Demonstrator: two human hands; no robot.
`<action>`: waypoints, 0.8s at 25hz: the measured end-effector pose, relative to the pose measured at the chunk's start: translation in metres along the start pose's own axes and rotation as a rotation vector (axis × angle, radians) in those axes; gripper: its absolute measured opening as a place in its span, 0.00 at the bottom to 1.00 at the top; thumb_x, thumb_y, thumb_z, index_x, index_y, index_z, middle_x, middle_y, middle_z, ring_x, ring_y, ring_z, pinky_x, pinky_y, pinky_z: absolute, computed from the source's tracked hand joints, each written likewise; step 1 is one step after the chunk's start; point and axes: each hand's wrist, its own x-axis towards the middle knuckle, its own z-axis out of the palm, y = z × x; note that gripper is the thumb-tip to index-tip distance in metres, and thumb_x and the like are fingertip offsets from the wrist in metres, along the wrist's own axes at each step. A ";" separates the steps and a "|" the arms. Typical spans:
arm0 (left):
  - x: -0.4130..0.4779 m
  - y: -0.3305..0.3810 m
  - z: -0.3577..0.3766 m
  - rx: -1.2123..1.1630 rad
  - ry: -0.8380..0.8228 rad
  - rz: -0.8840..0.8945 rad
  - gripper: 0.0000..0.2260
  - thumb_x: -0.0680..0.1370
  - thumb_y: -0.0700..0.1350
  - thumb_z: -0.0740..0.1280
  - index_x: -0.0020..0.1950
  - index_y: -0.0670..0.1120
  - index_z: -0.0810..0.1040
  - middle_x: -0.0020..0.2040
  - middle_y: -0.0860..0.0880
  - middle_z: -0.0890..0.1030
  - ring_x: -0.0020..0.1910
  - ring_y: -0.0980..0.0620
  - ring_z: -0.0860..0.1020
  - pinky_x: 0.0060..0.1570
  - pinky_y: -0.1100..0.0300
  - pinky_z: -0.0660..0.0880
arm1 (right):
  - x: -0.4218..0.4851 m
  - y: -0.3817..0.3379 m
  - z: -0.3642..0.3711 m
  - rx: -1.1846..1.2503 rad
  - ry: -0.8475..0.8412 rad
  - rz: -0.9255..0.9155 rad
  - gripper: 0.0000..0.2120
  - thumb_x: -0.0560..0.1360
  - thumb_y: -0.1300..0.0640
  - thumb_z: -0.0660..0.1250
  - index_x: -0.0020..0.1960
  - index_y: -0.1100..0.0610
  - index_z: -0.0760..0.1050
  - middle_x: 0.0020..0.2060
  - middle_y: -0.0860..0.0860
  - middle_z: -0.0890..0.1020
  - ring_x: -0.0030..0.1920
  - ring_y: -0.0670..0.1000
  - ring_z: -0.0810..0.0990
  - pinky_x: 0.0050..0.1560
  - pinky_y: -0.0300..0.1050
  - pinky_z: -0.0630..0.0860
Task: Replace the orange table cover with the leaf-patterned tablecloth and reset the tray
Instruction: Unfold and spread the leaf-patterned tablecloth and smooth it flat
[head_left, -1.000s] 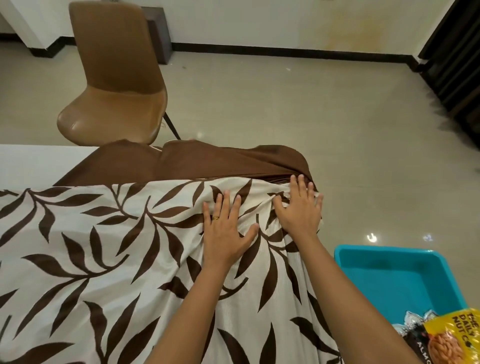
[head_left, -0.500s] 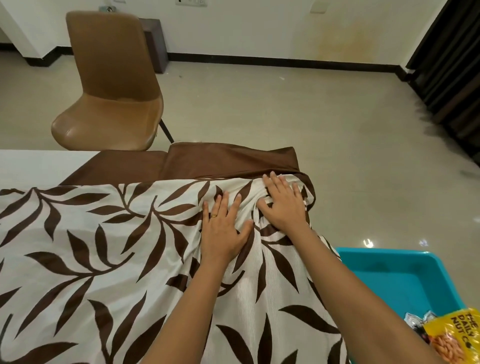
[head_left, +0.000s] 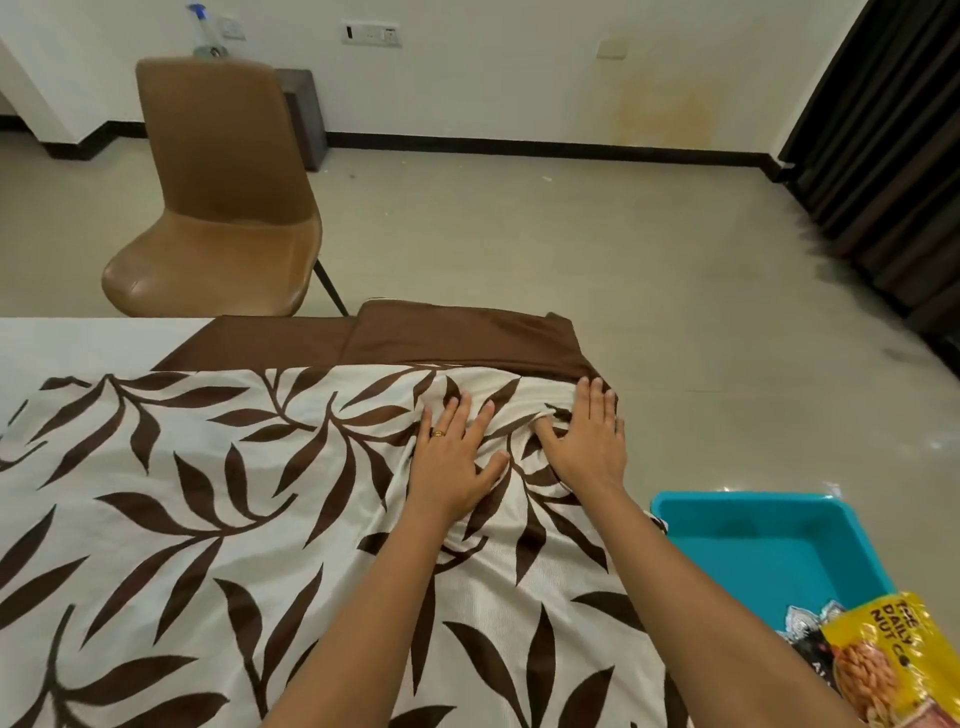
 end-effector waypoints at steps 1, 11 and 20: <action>-0.007 0.003 -0.006 -0.016 -0.005 0.016 0.29 0.80 0.63 0.47 0.79 0.55 0.50 0.79 0.47 0.52 0.78 0.50 0.47 0.75 0.50 0.38 | -0.014 0.003 -0.007 0.023 0.056 -0.072 0.37 0.79 0.37 0.51 0.79 0.54 0.41 0.78 0.53 0.43 0.78 0.53 0.40 0.77 0.56 0.45; -0.235 -0.074 -0.055 -0.062 0.118 -0.525 0.37 0.75 0.71 0.44 0.77 0.51 0.57 0.77 0.42 0.58 0.76 0.39 0.54 0.72 0.36 0.44 | -0.305 0.059 0.015 -0.134 -0.018 -0.079 0.37 0.76 0.29 0.46 0.79 0.48 0.49 0.78 0.51 0.50 0.78 0.53 0.47 0.75 0.55 0.42; -0.338 -0.141 -0.081 -0.100 -0.014 -0.377 0.38 0.74 0.72 0.42 0.78 0.52 0.55 0.79 0.46 0.54 0.78 0.45 0.49 0.74 0.42 0.42 | -0.393 0.003 -0.001 0.020 -0.031 -0.109 0.34 0.78 0.35 0.45 0.79 0.49 0.41 0.77 0.48 0.37 0.77 0.48 0.35 0.76 0.53 0.39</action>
